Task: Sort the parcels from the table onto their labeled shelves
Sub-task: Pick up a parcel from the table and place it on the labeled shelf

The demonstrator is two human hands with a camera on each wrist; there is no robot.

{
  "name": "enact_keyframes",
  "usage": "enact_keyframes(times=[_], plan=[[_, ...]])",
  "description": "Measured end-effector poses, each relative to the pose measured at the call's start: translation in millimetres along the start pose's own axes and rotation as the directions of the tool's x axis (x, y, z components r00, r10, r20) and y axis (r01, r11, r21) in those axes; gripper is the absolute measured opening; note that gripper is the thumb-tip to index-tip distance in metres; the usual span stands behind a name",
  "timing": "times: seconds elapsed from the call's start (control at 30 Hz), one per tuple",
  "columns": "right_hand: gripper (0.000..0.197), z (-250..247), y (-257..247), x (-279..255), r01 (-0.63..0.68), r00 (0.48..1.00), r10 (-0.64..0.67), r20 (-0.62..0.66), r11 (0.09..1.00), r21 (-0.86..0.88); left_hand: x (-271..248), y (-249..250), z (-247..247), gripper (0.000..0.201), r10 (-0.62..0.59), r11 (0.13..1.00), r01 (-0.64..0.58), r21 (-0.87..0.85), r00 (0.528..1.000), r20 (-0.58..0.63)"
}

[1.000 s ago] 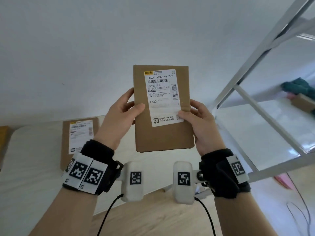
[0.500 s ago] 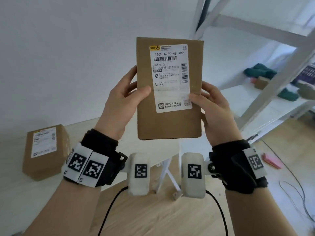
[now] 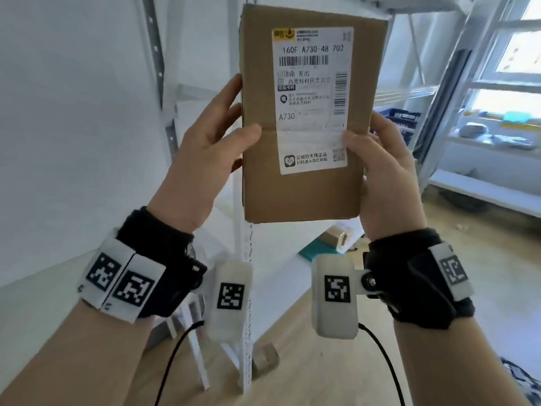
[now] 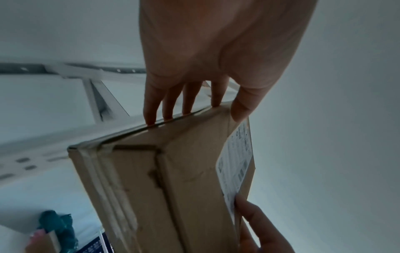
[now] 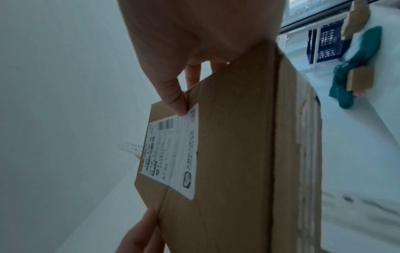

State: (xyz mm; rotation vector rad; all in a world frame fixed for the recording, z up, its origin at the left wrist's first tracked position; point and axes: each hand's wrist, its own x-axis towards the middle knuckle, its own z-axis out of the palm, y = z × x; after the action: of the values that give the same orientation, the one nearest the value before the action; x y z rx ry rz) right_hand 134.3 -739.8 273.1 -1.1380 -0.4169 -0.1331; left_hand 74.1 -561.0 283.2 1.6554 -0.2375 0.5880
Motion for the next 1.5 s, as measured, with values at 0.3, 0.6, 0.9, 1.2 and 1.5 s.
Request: enact_keyframes(times=[0.3, 0.6, 0.9, 1.2, 1.5], plan=[[0.049, -74, -60, 85, 0.101, 0.992, -0.093, 0.086, 0.991, -0.093, 91, 26, 100, 0.045, 0.072, 0.995, -0.078, -0.069, 0.993, -0.091], [0.044, -99, -91, 207, 0.247, 0.969, -0.241, 0.054, 0.950, -0.189, 196, 16, 148, 0.018, 0.248, 0.950, -0.274, -0.153, 0.954, -0.171], [0.034, -114, -88, 327, 0.271, 0.946, -0.238, 0.219, 0.953, -0.135, 302, -5, 162, 0.029, 0.320, 0.921, -0.357, -0.155, 0.922, -0.219], [0.039, -137, -43, 420, 0.239, 0.870, -0.158, 0.466, 0.963, -0.120, 369, -53, 178, 0.036, 0.271, 0.956, -0.292, -0.026, 0.912, -0.308], [0.049, -243, -25, 535, 0.206, 0.802, -0.139, 0.581, 0.977, -0.049, 453, -99, 284, 0.037, 0.276, 0.957, -0.288, 0.020, 0.892, -0.358]])
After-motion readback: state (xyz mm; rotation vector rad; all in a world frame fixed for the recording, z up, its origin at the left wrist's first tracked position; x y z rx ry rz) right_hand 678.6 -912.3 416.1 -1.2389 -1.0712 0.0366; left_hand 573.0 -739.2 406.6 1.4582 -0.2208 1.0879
